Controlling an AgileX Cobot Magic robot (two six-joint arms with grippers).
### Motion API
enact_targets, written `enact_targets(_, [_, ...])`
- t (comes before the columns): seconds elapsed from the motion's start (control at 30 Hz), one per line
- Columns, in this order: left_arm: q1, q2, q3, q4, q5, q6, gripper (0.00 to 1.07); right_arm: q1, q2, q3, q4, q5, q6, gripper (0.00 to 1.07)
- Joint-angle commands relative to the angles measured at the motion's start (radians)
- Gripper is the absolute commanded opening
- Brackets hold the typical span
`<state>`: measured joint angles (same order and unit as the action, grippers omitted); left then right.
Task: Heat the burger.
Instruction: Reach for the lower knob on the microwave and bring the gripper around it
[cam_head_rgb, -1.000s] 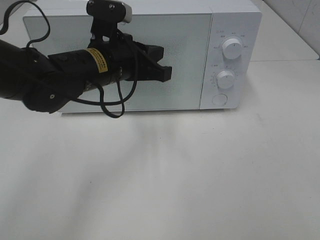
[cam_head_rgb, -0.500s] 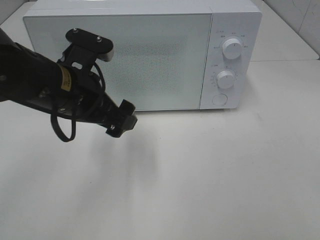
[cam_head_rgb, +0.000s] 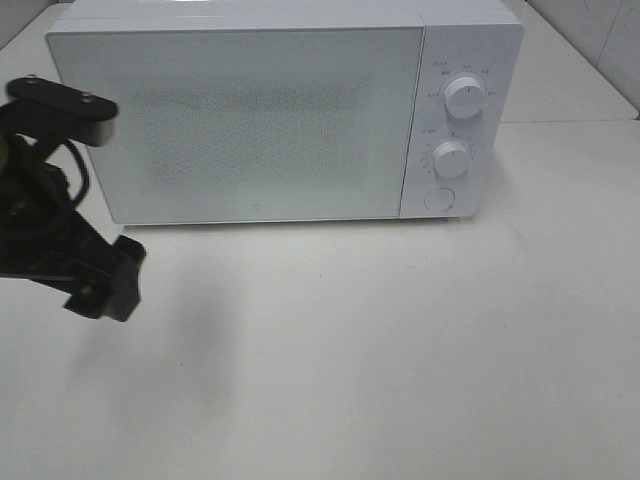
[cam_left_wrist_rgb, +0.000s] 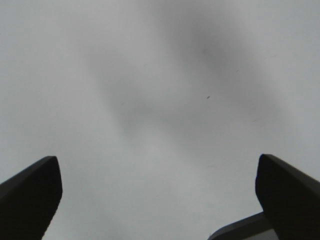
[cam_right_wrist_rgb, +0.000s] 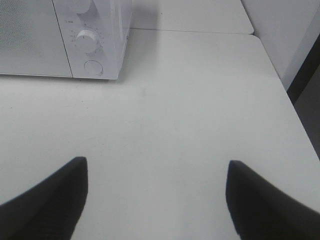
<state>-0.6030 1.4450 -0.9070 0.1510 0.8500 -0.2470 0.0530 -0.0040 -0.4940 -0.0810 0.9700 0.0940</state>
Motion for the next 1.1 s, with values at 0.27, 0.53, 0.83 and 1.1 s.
enact_targets(0.27, [0.427,-0.159,0.002,-0.114,0.243,0.182,0.98,-0.008,-0.027,0.003,-0.002,-0.01,-0.005,0.73])
enact_targets(0.53, [0.567,-0.337,0.027,-0.142,0.357,0.202,0.98,-0.008,-0.027,0.003,-0.002,-0.01,-0.005,0.73])
enact_targets(0.83, [0.567,-0.699,0.209,-0.151,0.309,0.258,0.98,-0.008,-0.027,0.003,-0.002,-0.01,-0.005,0.73])
enact_targets(1.1, [0.567,-1.019,0.365,-0.151,0.281,0.258,0.98,-0.008,-0.027,0.003,-0.002,-0.01,-0.005,0.73])
